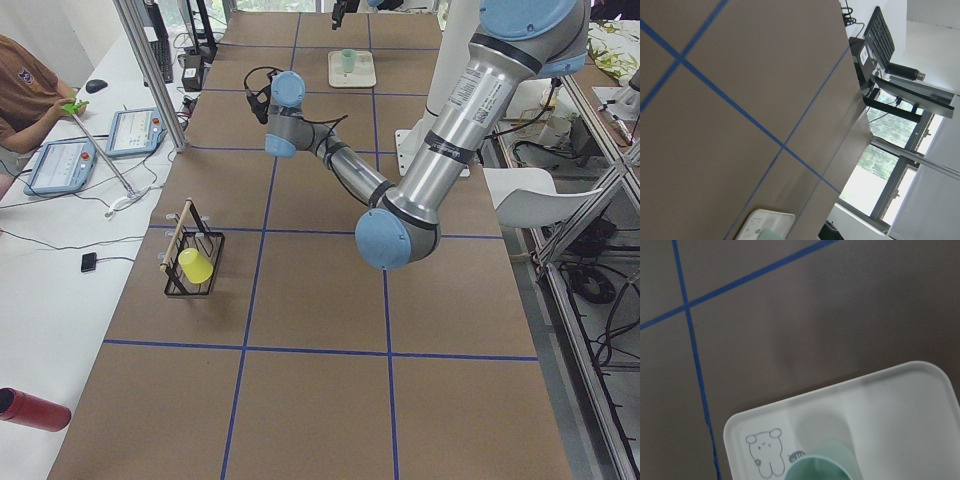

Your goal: Left arm grabs green cup and hands to right arm on tray

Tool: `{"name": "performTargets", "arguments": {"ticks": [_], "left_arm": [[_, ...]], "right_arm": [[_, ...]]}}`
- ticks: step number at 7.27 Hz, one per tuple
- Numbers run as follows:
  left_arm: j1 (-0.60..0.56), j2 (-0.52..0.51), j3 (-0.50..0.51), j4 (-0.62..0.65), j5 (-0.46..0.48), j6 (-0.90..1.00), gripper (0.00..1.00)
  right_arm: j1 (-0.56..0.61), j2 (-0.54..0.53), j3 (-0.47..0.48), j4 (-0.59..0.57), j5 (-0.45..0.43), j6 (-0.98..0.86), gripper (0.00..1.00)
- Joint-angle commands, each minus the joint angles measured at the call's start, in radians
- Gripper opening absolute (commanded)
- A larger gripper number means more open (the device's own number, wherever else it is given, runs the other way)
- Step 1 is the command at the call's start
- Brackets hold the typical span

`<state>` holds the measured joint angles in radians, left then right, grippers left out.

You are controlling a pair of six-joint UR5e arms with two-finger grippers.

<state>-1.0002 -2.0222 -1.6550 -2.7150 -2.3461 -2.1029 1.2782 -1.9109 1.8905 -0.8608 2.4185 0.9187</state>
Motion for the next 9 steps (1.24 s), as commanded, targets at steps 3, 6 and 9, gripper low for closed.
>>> {"name": "performTargets", "arguments": {"ticks": [3,6,9], "left_arm": [[-0.323,0.267,0.024,0.285,-0.122,0.841,1.00],[-0.440,0.310,0.021,0.606,-0.013,1.432,1.00],[-0.531,0.424,0.011,0.858,0.045,2.068,1.00]], "right_arm": [[0.170,0.209,-0.020,-0.483,-0.022,-0.513,1.00],[0.188,0.299,-0.033,-0.604,-0.098,-0.627,1.00],[0.150,0.314,-0.037,-0.606,-0.163,-0.629,1.00]]}}
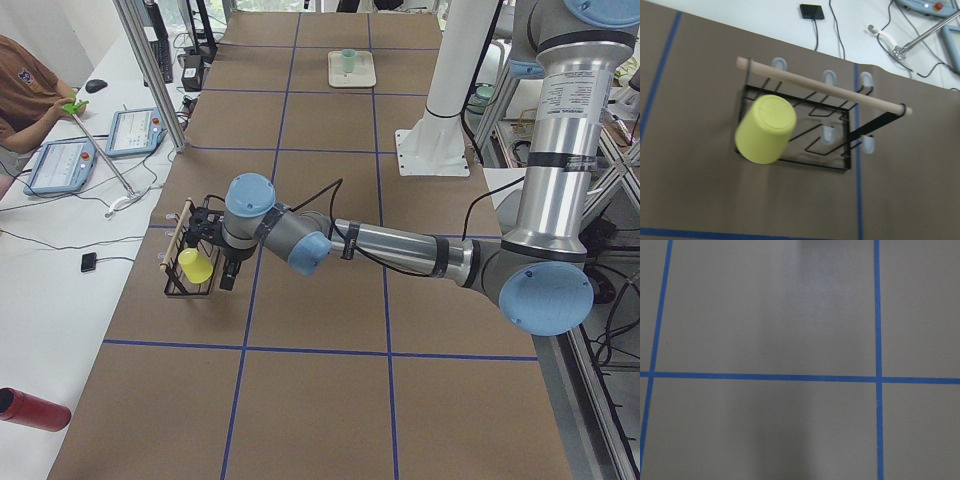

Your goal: Left arm grabs green cup and hands to right arm on tray

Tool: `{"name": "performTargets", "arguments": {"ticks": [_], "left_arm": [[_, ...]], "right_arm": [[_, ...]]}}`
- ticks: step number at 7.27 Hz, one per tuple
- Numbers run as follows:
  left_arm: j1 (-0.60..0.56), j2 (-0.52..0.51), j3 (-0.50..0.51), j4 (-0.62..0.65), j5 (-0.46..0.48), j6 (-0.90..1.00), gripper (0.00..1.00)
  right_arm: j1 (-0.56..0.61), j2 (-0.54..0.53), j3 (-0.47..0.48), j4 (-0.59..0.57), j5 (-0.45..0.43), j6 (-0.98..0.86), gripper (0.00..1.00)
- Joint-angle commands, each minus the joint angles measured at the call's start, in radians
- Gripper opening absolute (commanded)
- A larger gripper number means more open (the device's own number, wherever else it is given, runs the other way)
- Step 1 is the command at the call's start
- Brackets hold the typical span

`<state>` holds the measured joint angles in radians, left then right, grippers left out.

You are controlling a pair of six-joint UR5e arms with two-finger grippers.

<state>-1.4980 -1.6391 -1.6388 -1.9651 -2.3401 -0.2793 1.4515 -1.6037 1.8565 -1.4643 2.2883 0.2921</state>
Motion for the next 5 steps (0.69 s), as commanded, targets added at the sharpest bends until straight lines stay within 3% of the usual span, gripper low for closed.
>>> {"name": "performTargets", "arguments": {"ticks": [1,2,3,5], "left_arm": [[-0.033,0.054,-0.031,0.211,0.070,0.287,1.00],[-0.034,0.079,-0.097,0.318,0.070,0.305,1.00],[-0.028,0.167,-0.198,0.371,0.068,0.305,1.00],[-0.027,0.196,-0.265,0.440,0.048,0.302,1.00]], "right_arm": [[-0.025,0.011,-0.011,-0.033,-0.024,-0.014,1.00],[-0.023,0.021,-0.007,-0.075,-0.018,-0.024,1.00],[-0.023,0.027,-0.010,-0.105,-0.018,-0.046,1.00],[-0.022,0.021,-0.005,-0.160,-0.003,-0.105,1.00]]}}
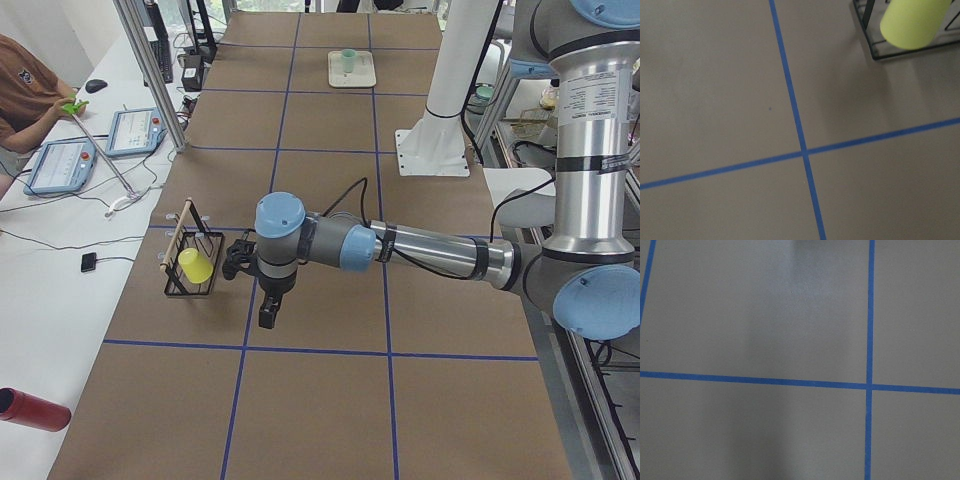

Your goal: Left arm grabs green cup and hands to right arm on tray

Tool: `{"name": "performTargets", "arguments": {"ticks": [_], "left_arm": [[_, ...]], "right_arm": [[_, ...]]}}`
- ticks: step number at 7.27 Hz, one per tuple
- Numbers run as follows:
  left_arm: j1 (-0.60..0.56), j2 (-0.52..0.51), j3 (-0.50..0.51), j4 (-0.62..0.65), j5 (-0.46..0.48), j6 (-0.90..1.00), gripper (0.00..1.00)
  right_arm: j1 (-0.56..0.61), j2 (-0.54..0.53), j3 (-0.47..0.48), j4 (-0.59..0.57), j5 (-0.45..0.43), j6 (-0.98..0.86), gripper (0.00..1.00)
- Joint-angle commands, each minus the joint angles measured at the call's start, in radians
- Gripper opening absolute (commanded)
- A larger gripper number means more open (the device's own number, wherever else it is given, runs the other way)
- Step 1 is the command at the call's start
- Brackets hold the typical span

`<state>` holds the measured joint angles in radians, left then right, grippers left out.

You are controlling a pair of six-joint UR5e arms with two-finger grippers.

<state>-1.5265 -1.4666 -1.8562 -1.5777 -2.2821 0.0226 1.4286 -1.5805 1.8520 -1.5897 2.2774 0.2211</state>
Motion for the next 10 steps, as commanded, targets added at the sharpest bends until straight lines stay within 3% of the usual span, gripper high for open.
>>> {"name": "performTargets", "arguments": {"ticks": [1,4,8,10], "left_arm": [[0.003,0.014,-0.046,0.091,-0.057,0.000,1.00],[0.003,0.019,-0.034,0.090,-0.088,0.002,1.00],[-0.001,0.029,-0.029,0.091,-0.117,0.002,1.00],[-0.006,0.087,-0.070,0.094,-0.116,0.000,1.00]], "right_arm": [[0.015,-0.010,-0.004,-0.051,0.013,-0.060,1.00],[0.093,-0.021,-0.007,-0.151,0.045,-0.196,1.00],[0.113,-0.070,0.018,-0.151,0.066,-0.206,1.00],[0.116,-0.076,0.009,-0.142,0.063,-0.192,1.00]]}}
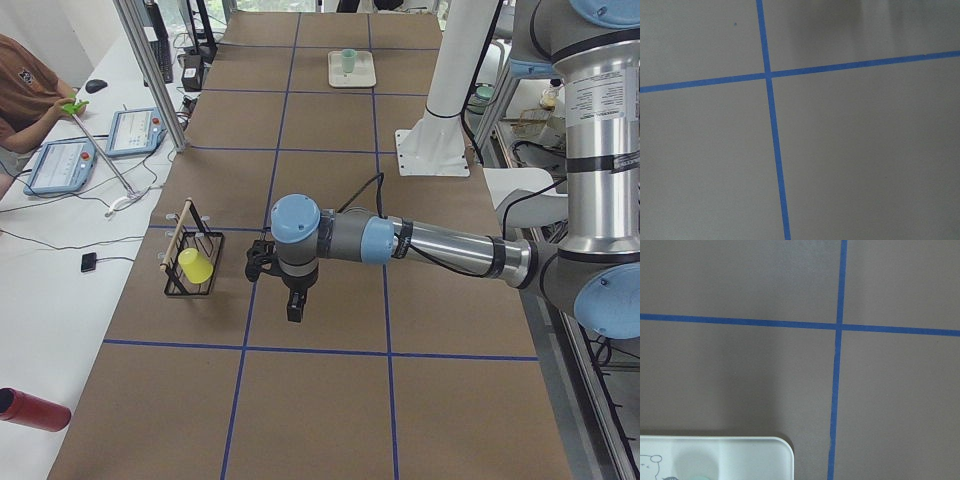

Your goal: Left arm grabs green cup and hands to right arm on tray

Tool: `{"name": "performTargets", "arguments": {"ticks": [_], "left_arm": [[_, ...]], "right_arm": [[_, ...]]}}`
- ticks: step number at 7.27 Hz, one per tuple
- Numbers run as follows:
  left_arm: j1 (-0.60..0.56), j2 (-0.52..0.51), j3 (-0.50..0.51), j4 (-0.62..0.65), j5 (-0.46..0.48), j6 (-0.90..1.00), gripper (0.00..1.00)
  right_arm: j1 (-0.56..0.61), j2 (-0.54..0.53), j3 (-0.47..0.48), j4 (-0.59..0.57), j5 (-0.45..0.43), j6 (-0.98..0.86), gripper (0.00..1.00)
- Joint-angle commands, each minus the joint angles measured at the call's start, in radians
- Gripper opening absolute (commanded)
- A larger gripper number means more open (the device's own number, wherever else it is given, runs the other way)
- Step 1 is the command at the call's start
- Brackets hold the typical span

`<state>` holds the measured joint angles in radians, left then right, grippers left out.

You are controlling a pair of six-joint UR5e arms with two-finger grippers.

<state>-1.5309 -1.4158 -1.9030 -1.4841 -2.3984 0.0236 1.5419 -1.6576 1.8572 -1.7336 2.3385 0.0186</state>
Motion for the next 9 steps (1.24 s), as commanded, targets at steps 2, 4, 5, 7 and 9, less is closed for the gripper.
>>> {"name": "performTargets", "arguments": {"ticks": [2,4,5,7,9], "left_arm": [[0.003,0.026,-0.016,0.001,0.002,-0.002,1.00],[0.005,0.015,-0.004,-0.001,0.001,-0.001,1.00],[0.005,0.015,-0.008,-0.001,-0.001,-0.001,1.00],[0.003,0.017,-0.008,-0.001,-0.001,-0.001,1.00],[0.003,0.015,0.002,-0.002,0.001,-0.001,1.00]], "right_arm": [[0.003,-0.019,0.002,0.002,0.016,0.009,1.00],[0.003,-0.060,0.001,0.003,0.038,-0.002,1.00],[0.003,-0.065,0.011,0.003,0.042,-0.002,1.00],[0.003,-0.082,-0.001,0.005,0.038,-0.005,1.00],[0.004,-0.094,-0.007,0.005,0.038,-0.005,1.00]]}}
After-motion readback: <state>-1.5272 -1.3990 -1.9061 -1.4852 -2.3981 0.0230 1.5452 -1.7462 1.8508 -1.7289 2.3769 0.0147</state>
